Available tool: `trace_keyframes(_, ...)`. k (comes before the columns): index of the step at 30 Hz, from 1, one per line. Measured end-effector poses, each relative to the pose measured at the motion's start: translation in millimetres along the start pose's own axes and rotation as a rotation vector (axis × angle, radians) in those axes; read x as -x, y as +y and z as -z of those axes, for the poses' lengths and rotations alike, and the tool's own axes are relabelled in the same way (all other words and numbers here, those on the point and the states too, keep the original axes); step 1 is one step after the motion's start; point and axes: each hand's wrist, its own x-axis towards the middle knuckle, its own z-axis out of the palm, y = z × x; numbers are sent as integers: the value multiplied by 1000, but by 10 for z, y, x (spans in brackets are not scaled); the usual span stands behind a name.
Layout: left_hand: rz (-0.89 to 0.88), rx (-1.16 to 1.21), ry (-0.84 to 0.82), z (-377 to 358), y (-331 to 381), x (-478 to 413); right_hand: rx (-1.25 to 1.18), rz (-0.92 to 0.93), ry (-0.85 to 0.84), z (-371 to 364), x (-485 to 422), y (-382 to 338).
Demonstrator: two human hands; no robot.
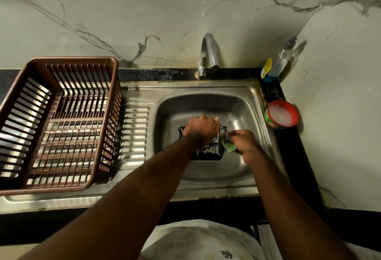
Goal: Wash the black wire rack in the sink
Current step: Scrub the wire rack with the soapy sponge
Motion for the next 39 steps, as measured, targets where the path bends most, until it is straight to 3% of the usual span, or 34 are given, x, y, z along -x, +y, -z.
trace_keyframes(7, 0, 66, 23, -9, -99, 15, -2, -9, -74, -6, 182, 129)
trace_keyframes(10, 44, 242, 60, -92, -121, 50, -24, 70, -27, -11, 258, 100)
trace_keyframes(15, 90, 401, 105, -103, -12, 91, 67, 150, 67, -130, 303, 73)
trace_keyframes(21, 176, 420, 25, -110, -122, 9, 223, 180, 26, -47, 262, 94)
trace_keyframes(26, 215, 488, -26, -123, -231, -3, 55, 176, 158, 67, 156, -7)
trace_keyframes(34, 164, 424, -80, -65, -162, -35, 324, 283, 217, -234, 59, -155)
trace_keyframes(39, 178, 454, -53, -67, -159, -29, 447, 261, 169, -229, 88, -81)
